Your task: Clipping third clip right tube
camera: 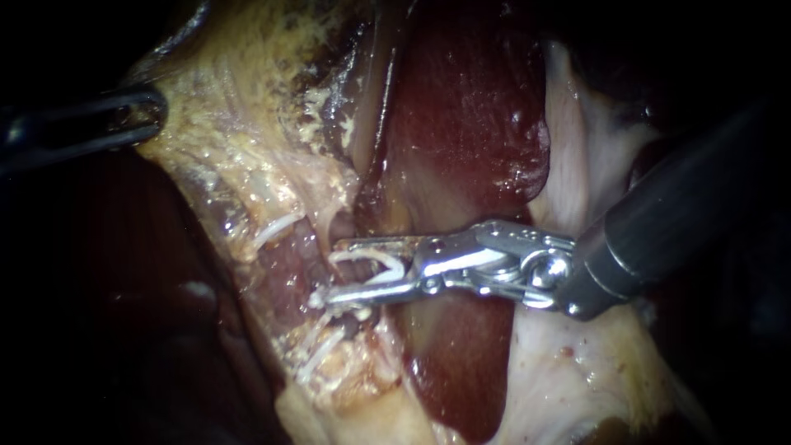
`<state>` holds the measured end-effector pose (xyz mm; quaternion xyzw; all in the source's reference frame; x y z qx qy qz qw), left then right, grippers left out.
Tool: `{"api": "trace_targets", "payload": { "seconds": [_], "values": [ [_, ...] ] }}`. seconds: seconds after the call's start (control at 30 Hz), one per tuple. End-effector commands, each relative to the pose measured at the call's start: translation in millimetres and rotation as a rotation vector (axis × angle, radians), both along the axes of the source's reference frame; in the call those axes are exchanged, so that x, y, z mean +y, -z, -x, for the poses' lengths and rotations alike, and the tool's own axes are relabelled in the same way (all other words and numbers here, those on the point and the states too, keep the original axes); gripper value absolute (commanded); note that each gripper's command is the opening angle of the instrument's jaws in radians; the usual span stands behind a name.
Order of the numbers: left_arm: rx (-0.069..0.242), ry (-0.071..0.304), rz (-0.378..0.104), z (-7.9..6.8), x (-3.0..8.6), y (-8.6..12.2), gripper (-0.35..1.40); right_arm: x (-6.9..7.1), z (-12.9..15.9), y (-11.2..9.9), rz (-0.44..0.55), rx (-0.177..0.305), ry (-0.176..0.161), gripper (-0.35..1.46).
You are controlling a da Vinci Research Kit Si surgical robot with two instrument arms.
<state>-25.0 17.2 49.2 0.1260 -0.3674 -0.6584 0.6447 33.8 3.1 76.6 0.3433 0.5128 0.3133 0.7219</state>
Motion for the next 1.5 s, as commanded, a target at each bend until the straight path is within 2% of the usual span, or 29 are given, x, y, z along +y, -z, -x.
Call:
{"api": "trace_targets", "payload": {
  "seconds": [0.03, 0.13, 0.2, 0.43, 0.7, 1.03, 1.13, 1.23, 1.3, 1.5],
  "values": [
    [0.000, 0.000, 0.000, 0.0, 0.0, 0.0, -0.35, 0.0, 0.0, 0.1, 0.001, -0.013, 0.002, 0.52],
    [0.000, 0.000, 0.000, 0.0, -0.1, 0.1, -0.35, 0.1, 0.4, 0.4, 0.014, -0.080, 0.008, 0.53],
    [0.003, -0.004, 0.004, 0.0, -0.1, 0.1, -0.35, 0.3, 0.8, 0.8, 0.017, -0.101, 0.009, 0.53],
    [0.003, -0.004, 0.004, 0.0, -0.1, 0.2, -0.35, 0.9, 1.4, 1.7, 0.019, -0.124, -0.026, 0.54],
    [0.001, -0.002, 0.005, 0.0, -0.1, 0.3, -0.35, 0.6, 0.7, 1.4, 0.018, -0.123, -0.025, 0.54],
    [0.001, -0.002, 0.005, 0.0, -0.1, 0.3, -0.35, -0.5, -0.8, -0.6, 0.017, -0.105, 0.003, 0.54],
    [0.001, -0.002, 0.005, 0.0, -0.1, 0.3, -0.35, -0.6, -1.2, -1.0, 0.017, -0.102, 0.003, 0.57],
    [0.001, -0.002, 0.005, 0.0, -0.1, 0.3, -0.35, -0.5, -1.3, -0.9, -0.006, -0.049, -0.003, 0.57],
    [0.001, -0.002, 0.005, 0.0, -0.1, 0.3, -0.35, -0.5, -1.4, -0.7, -0.033, -0.026, -0.011, 0.57],
    [0.001, -0.002, 0.005, 0.0, -0.1, 0.3, -0.35, -0.7, -1.9, -0.5, -0.095, 0.041, -0.007, 0.57]
  ]
}}
